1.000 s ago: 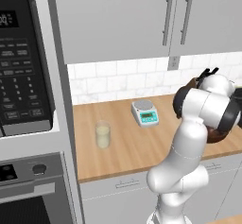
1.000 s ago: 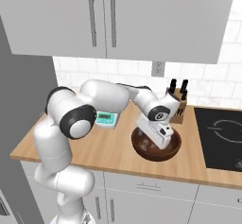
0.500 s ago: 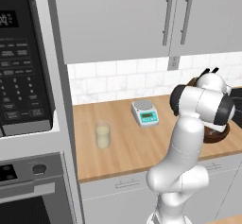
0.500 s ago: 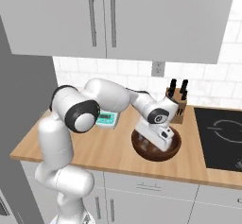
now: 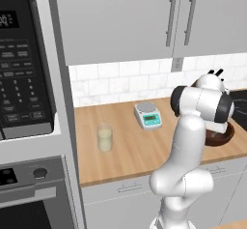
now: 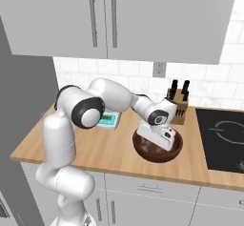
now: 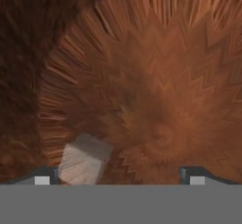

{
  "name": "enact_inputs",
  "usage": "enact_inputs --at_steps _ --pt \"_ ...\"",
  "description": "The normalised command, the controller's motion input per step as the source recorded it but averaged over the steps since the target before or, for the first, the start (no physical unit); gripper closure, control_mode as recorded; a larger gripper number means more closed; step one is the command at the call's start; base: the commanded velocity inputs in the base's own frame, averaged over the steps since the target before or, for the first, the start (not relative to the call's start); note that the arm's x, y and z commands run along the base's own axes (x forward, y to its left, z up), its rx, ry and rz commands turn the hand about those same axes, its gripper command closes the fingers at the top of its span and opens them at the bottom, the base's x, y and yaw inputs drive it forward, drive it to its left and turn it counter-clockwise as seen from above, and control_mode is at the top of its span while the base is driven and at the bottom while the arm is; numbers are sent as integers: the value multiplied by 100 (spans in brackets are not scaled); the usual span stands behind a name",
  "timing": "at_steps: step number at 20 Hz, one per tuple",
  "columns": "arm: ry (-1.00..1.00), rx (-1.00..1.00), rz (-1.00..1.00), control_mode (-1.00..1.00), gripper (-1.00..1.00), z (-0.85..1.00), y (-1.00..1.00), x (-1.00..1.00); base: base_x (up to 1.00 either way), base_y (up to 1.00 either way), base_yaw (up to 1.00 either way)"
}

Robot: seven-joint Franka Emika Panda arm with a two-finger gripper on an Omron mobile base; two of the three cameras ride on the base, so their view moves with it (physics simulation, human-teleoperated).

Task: Grab a lemon wedge from the fridge and one ice cube from the ice bowl, and put them in the glass of lemonade.

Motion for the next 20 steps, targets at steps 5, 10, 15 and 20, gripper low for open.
enact_inputs --at_steps 5,10,15,20 --pt "-3 -2 10 -100 -100 -23 0 36 0 0 0" --pt "-2 -1 10 -100 -100 -18 0 32 0 0 0" --pt "-6 -3 8 -100 -100 -23 0 28 0 0 0" --pt "-9 -5 5 -100 100 -32 0 30 0 0 0"
